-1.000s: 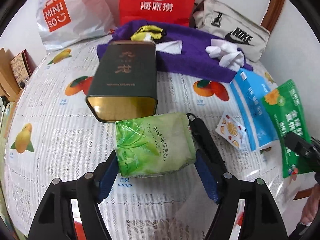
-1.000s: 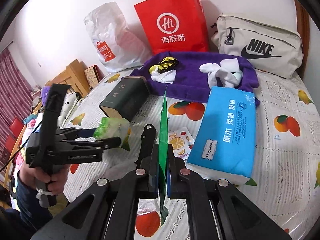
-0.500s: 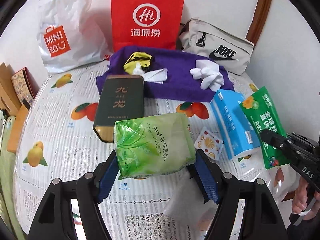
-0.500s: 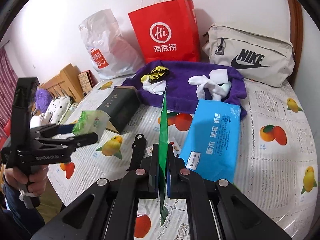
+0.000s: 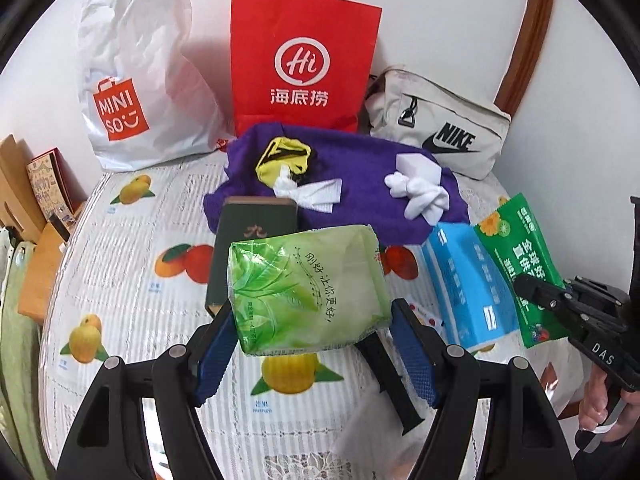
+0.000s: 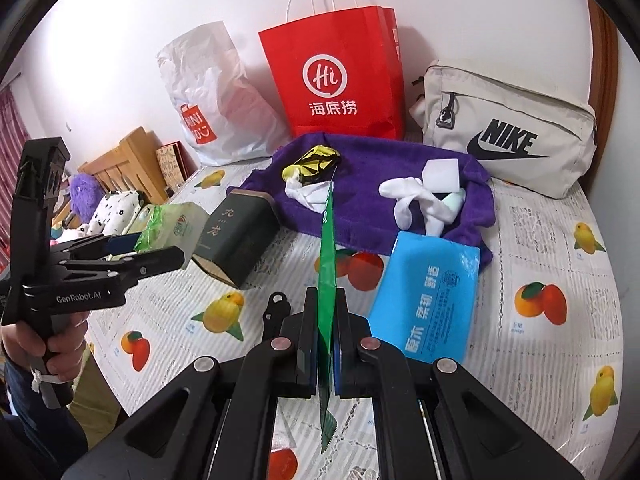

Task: Organize soft objects
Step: 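Carry the tissue pack and green packet toward the purple towel with both tools, then lower the tissue pack onto the towel with the left tool while the right tool releases the green packet there, then move the left tool to the black strap while the right tool approaches the blue tissue box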

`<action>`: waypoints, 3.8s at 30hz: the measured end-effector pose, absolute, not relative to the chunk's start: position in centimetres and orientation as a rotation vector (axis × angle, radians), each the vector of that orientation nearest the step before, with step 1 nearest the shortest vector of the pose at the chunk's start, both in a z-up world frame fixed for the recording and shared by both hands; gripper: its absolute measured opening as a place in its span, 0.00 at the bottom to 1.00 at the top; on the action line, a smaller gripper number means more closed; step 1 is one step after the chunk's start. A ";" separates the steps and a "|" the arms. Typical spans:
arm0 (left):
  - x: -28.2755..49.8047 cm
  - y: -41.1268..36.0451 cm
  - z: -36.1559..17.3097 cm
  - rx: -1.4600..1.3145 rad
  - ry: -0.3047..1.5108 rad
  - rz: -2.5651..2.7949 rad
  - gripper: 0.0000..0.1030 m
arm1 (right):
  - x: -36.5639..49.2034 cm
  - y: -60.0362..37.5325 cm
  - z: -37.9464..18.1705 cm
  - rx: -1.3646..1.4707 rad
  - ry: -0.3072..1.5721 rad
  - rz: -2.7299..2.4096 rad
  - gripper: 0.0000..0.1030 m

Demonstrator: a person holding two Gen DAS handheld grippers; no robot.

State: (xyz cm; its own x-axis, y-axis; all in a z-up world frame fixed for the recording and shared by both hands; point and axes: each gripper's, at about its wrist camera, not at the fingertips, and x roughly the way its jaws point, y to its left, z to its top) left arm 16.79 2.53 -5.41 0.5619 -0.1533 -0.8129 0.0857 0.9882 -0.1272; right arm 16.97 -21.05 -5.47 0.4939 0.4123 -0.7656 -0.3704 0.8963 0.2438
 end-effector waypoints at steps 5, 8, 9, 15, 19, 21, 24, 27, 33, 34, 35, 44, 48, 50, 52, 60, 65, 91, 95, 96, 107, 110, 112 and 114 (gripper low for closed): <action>18.0 2.5 -4.6 -0.075 0.948 -0.146 0.71 | 18.5 -21.4 -5.2 0.055 0.939 0.459 0.05; 18.9 2.4 -4.5 -0.071 0.947 -0.148 0.71 | 19.4 -21.5 -5.0 0.054 0.936 0.453 0.05; 19.1 2.3 -4.4 -0.071 0.946 -0.148 0.71 | 19.7 -21.6 -4.9 0.054 0.936 0.456 0.05; 21.3 2.0 -4.3 -0.066 0.945 -0.155 0.71 | 22.1 -21.8 -4.9 0.051 0.936 0.446 0.05; 23.0 2.0 -4.6 -0.074 0.953 -0.155 0.71 | 24.1 -21.9 -5.2 0.057 0.943 0.443 0.06; 23.9 1.9 -4.9 -0.076 0.960 -0.156 0.71 | 25.1 -21.8 -5.4 0.064 0.943 0.443 0.06; 25.2 1.7 -5.3 -0.078 0.967 -0.159 0.71 | 26.8 -21.7 -5.8 0.074 0.945 0.440 0.06; 26.7 1.5 -5.8 -0.082 0.977 -0.163 0.71 | 28.4 -21.5 -6.2 0.082 0.949 0.436 0.06; 29.5 1.0 -7.0 -0.077 1.002 -0.169 0.71 | 31.7 -21.2 -7.4 0.082 0.956 0.431 0.06; 30.1 0.7 -7.3 -0.071 1.008 -0.175 0.71 | 32.3 -21.2 -7.6 0.079 0.958 0.424 0.06; 30.4 0.6 -7.5 -0.068 1.013 -0.179 0.71 | 32.9 -21.2 -7.8 0.077 0.962 0.418 0.06; 33.9 -1.1 -9.8 -0.063 1.069 -0.195 0.71 | 36.5 -21.8 -10.0 0.077 0.994 0.390 0.06; 35.2 -2.1 -11.1 -0.059 1.101 -0.208 0.71 | 37.5 -22.3 -10.9 0.088 1.009 0.382 0.06; 35.8 -2.6 -11.8 -0.050 1.120 -0.210 0.71 | 37.9 -22.6 -11.5 0.101 1.020 0.386 0.07; 36.3 -2.9 -12.3 -0.056 1.131 -0.213 0.71 | 38.4 -22.9 -12.1 0.121 1.027 0.387 0.08; 38.4 -5.0 -14.4 -0.049 1.172 -0.233 0.71 | 40.0 -22.7 -14.2 0.155 1.092 0.415 0.09; 39.1 -5.4 -15.1 -0.045 1.184 -0.235 0.71 | 40.2 -22.1 -14.8 0.132 1.107 0.421 0.09; 35.0 -4.5 -9.6 -0.044 1.121 -0.185 0.87 | 34.3 -24.7 -9.1 0.106 0.987 0.347 0.55; 32.3 -4.3 -8.3 -0.032 1.101 -0.176 0.87 | 31.6 -25.0 -8.1 0.130 0.975 0.343 0.55; 31.5 -4.3 -8.0 -0.026 1.098 -0.173 0.87 | 30.7 -25.0 -7.8 0.136 0.971 0.343 0.55; 22.0 -3.6 -8.4 -0.008 1.126 -0.142 0.86 | 22.2 -26.4 -6.3 0.155 0.950 0.299 0.55; 19.7 -3.7 -9.3 -0.013 1.147 -0.145 0.86 | 20.5 -26.6 -6.3 0.163 0.948 0.295 0.55; 18.3 -3.9 -10.0 -0.017 1.166 -0.146 0.85 | 19.4 -26.8 -6.4 0.176 0.946 0.301 0.55; 16.9 -4.3 -10.7 -0.006 1.180 -0.139 0.85 | 18.4 -26.8 -6.6 0.183 0.941 0.308 0.55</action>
